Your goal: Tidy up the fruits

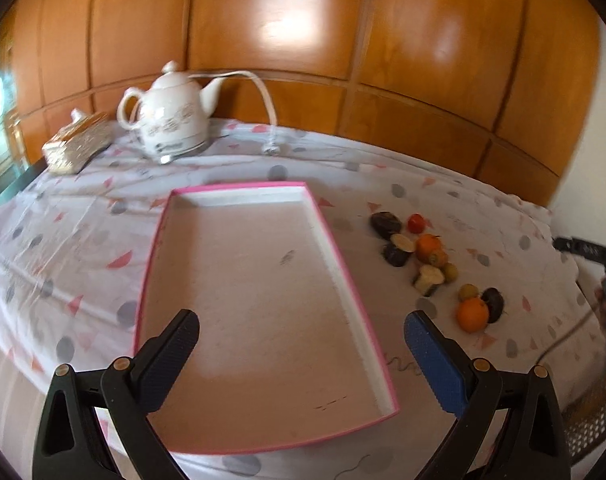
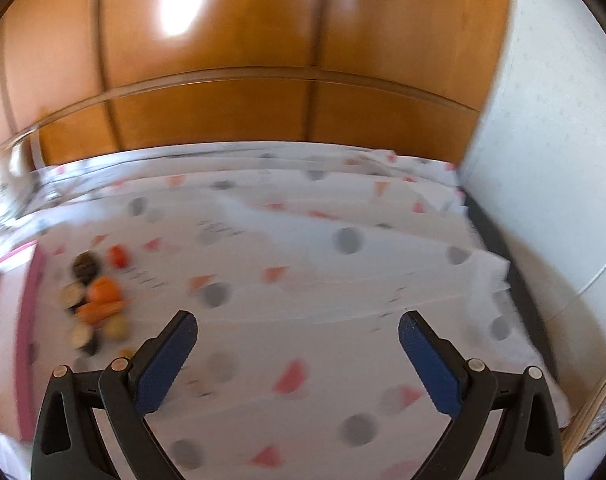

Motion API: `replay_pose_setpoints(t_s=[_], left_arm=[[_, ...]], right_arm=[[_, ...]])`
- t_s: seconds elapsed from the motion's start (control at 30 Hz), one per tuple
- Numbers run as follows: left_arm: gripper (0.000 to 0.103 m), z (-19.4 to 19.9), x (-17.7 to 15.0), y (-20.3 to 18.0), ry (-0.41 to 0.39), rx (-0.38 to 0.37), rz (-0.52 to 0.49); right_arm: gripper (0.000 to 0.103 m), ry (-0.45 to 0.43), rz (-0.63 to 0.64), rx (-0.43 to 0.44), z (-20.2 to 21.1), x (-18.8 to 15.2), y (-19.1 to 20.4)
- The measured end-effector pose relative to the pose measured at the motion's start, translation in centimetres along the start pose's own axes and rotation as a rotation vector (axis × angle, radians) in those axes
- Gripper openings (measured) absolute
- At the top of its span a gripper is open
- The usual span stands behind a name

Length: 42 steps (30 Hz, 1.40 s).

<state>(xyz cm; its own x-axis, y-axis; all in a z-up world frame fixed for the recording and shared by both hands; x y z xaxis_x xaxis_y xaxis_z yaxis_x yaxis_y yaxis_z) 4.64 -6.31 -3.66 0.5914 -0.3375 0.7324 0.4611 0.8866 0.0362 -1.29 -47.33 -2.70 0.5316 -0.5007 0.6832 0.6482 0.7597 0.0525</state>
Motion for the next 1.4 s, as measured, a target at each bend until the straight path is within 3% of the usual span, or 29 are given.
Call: replay_pose_setpoints(t_s=[0.13,0.23,0.4,0.57,0.73,0.8,1.0,1.03,1.13,1.33,1.4], left_arm=[[0.103,-0.1,1.1,-1.5,-0.025,-0.003,-0.060],[0.103,-0.9,1.8,-2.8,-0.011,-0.047,-0.101],[0.103,-2.7,3.0,-4.7,0.044,-0.057,-0.159],[0.102,-4.7,4.2,-7.0,0.076,-0.081,-0.241],[0.092,-7.2,5.8,-9.6,0.106,-0.148,-0.294],[0.082,-8.0,6.3,-10.6,0.113,-0.177,-0.318],[0.065,-10.7,7.4,-13.7,0.165,-0.269,-0.384],[0.065,-11.1,7.4,-14.0,0.174,-0.274,-0.391],[0.051,-13.0,7.3,-15.2,0.218,-0.278,-0.426],[0.046,-15.9,7.1,-16.4,0.277,-0.288,-0.450],[0.034,-16.5,6.9,-16.7,0.293,-0.295,-0.459]], right_arm=[[0.102,-0.003,-0.037,-0.100,-2.3,2.1,-3.7],[0.102,0.001,-0.092,-0.149,-3.9,3.1,-6.4],[0.098,0.086,-0.250,-0.114,-5.9,2.9,-9.5],[0.098,0.125,-0.290,-0.089,-6.4,2.6,-9.9],[0.098,0.121,-0.335,-0.100,-6.3,2.7,-11.0],[0.098,0.133,-0.374,-0.106,-6.5,2.6,-11.9],[0.098,0.150,-0.415,-0.094,-6.6,2.4,-12.7],[0.098,0.148,-0.417,-0.091,-6.6,2.4,-12.7],[0.098,0.147,-0.426,-0.082,-6.6,2.5,-12.8],[0.098,0.149,-0.433,-0.074,-6.6,2.6,-12.8],[0.098,0.150,-0.430,-0.074,-6.7,2.6,-12.7]])
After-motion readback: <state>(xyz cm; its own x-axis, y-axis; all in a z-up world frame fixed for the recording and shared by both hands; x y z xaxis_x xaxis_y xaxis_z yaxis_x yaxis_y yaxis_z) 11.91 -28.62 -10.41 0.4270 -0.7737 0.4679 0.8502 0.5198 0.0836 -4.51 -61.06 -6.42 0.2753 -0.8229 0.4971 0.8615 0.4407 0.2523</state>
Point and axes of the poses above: each gripper's, at about its wrist camera, not at the fingertips, and z roughly against the way its jaws point, y to its left, x to its top, the point moved 6 cm from there along -z, roughly the way its jaws point, and after that the axes turned 13 degrees about -z, right-handed, at the moved point
